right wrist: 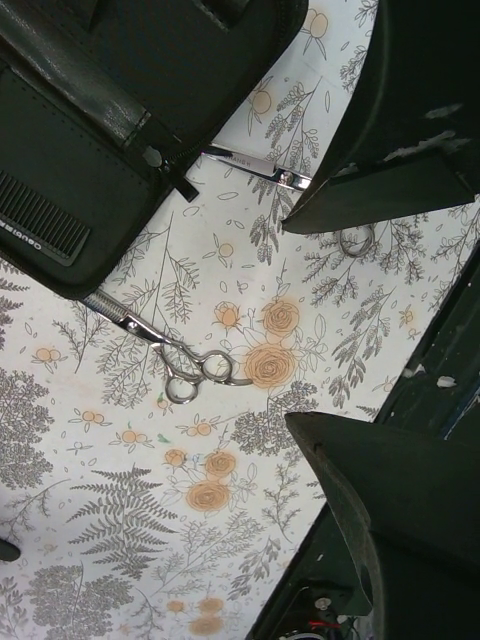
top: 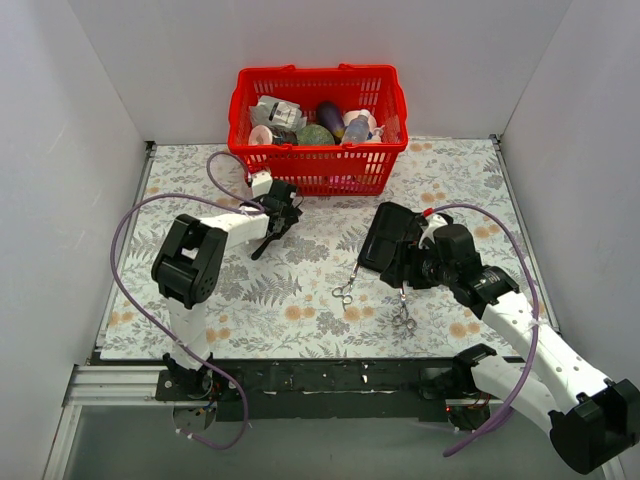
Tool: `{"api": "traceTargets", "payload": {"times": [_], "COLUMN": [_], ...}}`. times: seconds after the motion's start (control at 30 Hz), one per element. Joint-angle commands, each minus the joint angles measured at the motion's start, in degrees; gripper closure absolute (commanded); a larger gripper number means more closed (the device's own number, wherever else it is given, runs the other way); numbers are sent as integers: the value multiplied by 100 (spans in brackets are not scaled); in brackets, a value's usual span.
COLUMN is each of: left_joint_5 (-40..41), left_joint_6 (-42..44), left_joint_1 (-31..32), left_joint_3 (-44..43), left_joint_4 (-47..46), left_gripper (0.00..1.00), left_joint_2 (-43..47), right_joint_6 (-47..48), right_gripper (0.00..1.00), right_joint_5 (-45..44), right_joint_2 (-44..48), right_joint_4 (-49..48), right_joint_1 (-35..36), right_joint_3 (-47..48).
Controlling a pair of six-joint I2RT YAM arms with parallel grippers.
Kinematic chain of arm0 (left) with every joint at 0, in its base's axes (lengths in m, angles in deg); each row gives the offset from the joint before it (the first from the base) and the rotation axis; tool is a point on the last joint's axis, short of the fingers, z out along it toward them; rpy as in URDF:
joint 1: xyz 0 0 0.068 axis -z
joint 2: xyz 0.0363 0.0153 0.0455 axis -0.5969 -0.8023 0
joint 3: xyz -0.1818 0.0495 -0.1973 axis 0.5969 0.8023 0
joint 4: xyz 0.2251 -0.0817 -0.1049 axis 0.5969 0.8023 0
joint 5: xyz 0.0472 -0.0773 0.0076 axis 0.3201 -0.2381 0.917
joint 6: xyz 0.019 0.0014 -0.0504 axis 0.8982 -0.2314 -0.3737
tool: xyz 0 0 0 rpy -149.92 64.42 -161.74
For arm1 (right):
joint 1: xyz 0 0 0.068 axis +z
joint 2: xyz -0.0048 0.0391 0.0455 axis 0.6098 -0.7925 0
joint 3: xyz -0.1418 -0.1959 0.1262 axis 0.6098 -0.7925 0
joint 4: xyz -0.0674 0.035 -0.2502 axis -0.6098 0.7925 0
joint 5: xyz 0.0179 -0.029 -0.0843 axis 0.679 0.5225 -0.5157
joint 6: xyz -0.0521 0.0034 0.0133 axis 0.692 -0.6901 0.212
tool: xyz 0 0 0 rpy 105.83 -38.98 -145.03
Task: Sort the hair-cutting tools
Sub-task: Move the comb to the center of the board.
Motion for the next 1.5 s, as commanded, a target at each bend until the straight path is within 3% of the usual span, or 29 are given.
{"api": "traceTargets", "payload": {"times": [0.0,0.5,0.9,1.23,1.47], "left_joint_5": [735,341,137,-143,-407], "left_joint_6": [-888,-1522,-951,-1451,-1944], "left_joint_1": [-162,-206,707,989,1778], "left_joint_3": [-481,-1150,194,1082,1759], "left_joint_4": [941,1391,1005,1128,1242], "left_gripper": [23,25,27,28,29], "left_joint_2": [8,-1195,-1108,-898,-450], "right_joint_6": [7,7,-54,-142,-142], "right_gripper": [21,21,21,21,21], "right_joint_5": [96,52,78,17,-36], "right_joint_2": [-1,69,113,341,377], "right_joint_4": [-155,-181,-181,-23,74], "right_joint_1": [86,147,156,174,191], "right_joint_3": [-22,-233,-216,-198,-32]}}
